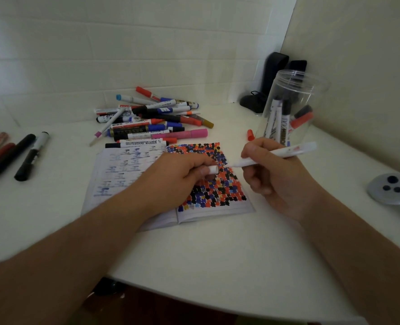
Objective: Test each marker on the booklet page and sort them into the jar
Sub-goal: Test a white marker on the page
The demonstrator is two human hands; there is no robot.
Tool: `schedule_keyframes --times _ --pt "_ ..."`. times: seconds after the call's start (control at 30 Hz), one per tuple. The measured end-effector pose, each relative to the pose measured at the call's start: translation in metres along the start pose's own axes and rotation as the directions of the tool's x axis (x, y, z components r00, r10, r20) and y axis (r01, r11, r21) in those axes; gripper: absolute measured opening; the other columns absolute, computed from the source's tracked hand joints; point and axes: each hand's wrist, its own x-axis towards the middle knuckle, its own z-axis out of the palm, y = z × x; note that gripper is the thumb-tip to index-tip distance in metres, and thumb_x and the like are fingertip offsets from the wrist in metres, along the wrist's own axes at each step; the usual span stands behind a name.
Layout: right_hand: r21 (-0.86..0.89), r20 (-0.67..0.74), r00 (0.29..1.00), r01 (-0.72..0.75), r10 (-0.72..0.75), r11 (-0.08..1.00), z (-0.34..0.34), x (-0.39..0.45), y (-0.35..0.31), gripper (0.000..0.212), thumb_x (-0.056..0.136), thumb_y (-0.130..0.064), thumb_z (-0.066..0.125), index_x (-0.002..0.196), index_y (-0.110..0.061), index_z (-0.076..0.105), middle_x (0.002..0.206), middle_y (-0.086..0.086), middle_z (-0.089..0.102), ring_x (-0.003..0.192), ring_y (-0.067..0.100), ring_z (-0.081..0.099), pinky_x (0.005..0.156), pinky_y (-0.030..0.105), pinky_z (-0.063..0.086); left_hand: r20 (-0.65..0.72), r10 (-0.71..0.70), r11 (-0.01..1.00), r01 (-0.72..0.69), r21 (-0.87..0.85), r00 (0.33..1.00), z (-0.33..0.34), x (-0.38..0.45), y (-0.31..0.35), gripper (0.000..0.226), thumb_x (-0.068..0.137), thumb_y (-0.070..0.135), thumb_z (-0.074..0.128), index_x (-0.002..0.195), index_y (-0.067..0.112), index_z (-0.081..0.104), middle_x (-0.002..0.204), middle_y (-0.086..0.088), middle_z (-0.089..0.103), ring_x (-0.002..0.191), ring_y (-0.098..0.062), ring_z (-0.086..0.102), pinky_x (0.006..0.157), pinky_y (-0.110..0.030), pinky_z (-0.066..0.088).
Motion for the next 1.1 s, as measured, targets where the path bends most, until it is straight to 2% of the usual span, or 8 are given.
schedule_keyframes --times 0.1,0.27,0.4,0.53,0.63,0.9,1.0,1.1 --pt "-0.005 0.031 1.0 0.003 -0.002 1.0 0.0 0.001 0.003 0.024 0.102 -0.021 0.057 0.083 -0.012 0.069 0.063 0.01 0.054 0.046 0.018 0.042 0.038 0.018 0.026 0.002 0.01 1.0 -0.01 -0.015 1.0 0.0 0.001 0.001 0.024 0.107 0.031 0.05 0.119 0.034 0.07 0.074 0.037 0.06 0.06 0.0 0.054 0.056 -0.014 0.043" --pt "0.006 0.097 0.99 -0.099 0.097 0.995 0.001 0.0 0.003 0.042 0.093 -0.045 0.052 0.099 -0.011 0.077 0.081 0.015 0.07 0.053 0.019 0.052 0.04 0.019 0.033 0.005 0.028 0.999 -0.028 -0.025 1.0 -0.002 -0.002 0.002 0.023 0.107 0.029 0.05 0.118 0.033 0.07 0.07 0.017 0.062 0.062 -0.002 0.053 0.057 -0.015 0.043" --pt "0.09 0.152 0.975 -0.177 0.162 0.98 -0.003 -0.001 0.0 0.054 0.098 -0.045 0.041 0.113 -0.007 0.077 0.096 0.021 0.073 0.058 0.022 0.055 0.041 0.019 0.032 -0.081 0.04 0.996 -0.046 -0.075 0.996 -0.004 -0.004 0.006 0.026 0.103 0.026 0.058 0.125 0.036 0.068 0.074 0.022 0.063 0.066 0.001 0.057 0.06 -0.011 0.045" --pt "0.079 -0.02 0.996 -0.088 0.09 0.993 0.001 0.0 -0.001 0.029 0.104 -0.019 0.043 0.095 -0.014 0.07 0.071 0.013 0.065 0.048 0.018 0.046 0.036 0.019 0.03 -0.216 0.061 0.996 -0.073 -0.048 0.974 -0.006 -0.006 0.009 0.034 0.094 0.027 0.071 0.128 0.035 0.069 0.089 0.026 0.065 0.081 0.002 0.061 0.069 -0.006 0.044" --pt "0.133 -0.095 0.987 -0.113 0.126 0.985 0.002 0.001 -0.002 0.03 0.104 -0.017 0.052 0.074 -0.019 0.054 0.064 0.011 0.062 0.044 0.016 0.047 0.034 0.018 0.034 -0.31 0.063 0.994 -0.086 -0.062 0.949 -0.004 -0.006 0.008 0.034 0.09 0.029 0.076 0.124 0.036 0.072 0.096 0.02 0.07 0.083 -0.004 0.065 0.075 -0.012 0.05" --pt "0.246 -0.095 0.983 -0.131 0.159 0.96 0.009 0.002 -0.003 0.043 0.103 -0.016 0.057 0.061 -0.023 0.058 0.064 0.011 0.065 0.047 0.014 0.056 0.041 0.015 0.045 -0.399 0.12 0.992 -0.122 0.02 0.909 -0.002 -0.003 0.011 0.03 0.09 0.02 0.077 0.118 0.03 0.075 0.091 0.035 0.056 0.087 -0.001 0.061 0.075 -0.004 0.044" --pt "0.212 -0.088 0.989 -0.094 0.115 0.973 0.01 0.001 -0.002 0.033 0.102 -0.016 0.058 0.069 -0.02 0.055 0.065 0.011 0.065 0.052 0.016 0.057 0.046 0.019 0.046 -0.381 0.145 0.989 -0.133 0.057 0.913 -0.001 -0.005 0.014 0.027 0.092 0.024 0.075 0.119 0.028 0.076 0.09 0.026 0.063 0.08 -0.005 0.063 0.074 -0.012 0.048" --pt "0.05 -0.004 1.0 0.013 -0.013 0.999 0.018 0.0 0.005 0.024 0.098 -0.025 0.063 0.075 -0.019 0.06 0.069 0.014 0.066 0.054 0.022 0.056 0.047 0.026 0.042 -0.301 0.282 0.954 -0.233 0.189 0.911 0.0 -0.006 0.021 0.02 0.094 0.036 0.066 0.11 0.029 0.077 0.083 0.013 0.073 0.069 -0.005 0.06 0.064 -0.019 0.045"
